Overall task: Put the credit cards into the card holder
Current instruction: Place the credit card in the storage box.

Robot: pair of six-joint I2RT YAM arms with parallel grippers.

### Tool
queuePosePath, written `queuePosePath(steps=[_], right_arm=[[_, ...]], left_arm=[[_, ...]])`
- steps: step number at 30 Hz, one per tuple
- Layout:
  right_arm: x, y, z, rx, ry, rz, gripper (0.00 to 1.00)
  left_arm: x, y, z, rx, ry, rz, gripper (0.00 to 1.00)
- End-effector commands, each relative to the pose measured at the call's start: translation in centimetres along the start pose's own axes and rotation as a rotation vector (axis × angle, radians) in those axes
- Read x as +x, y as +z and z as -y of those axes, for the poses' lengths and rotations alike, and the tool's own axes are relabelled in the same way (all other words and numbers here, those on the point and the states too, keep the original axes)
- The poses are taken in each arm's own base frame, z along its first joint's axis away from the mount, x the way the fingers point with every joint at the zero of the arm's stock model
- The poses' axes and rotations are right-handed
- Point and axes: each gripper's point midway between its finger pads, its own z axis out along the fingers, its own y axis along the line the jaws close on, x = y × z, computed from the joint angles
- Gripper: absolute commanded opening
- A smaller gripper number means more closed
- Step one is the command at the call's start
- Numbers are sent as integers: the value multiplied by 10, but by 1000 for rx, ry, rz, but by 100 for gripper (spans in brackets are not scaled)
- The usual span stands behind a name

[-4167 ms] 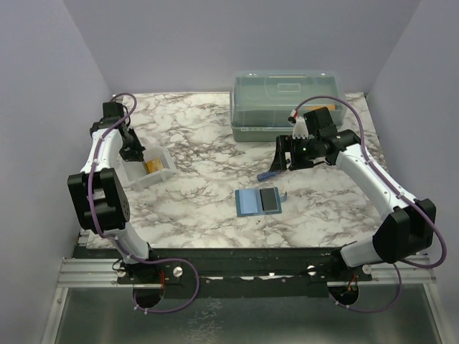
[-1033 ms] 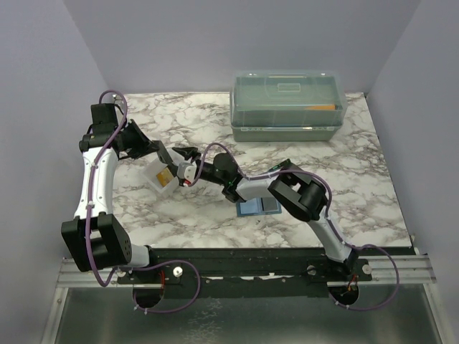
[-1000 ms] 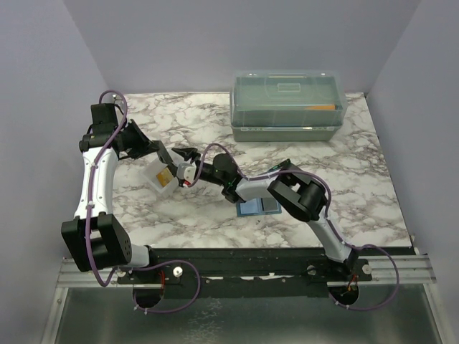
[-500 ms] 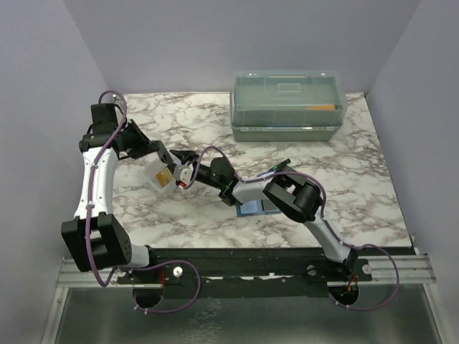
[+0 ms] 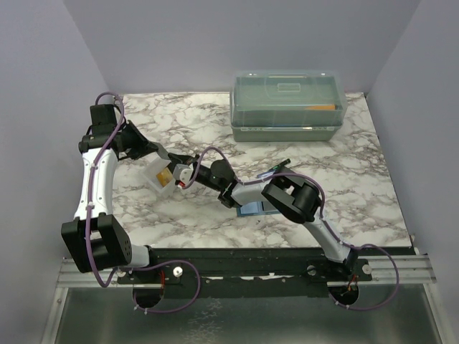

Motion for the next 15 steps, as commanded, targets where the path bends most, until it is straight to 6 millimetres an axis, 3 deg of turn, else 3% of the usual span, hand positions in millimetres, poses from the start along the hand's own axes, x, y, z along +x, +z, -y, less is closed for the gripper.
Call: queuePosePath(steps=[1,7,15], right_arm=[[-2,-2,-8,35,46,10,0],[-1,-8,-15,11,120,-10,0],[-21,-17,-29,-60,344,27,1]], left_arm=[[8,-3,1,-1,-19,-11,0],[1,-6,-2,-40,-88,33,0],[3,-3,1,-74,-449,48,0]])
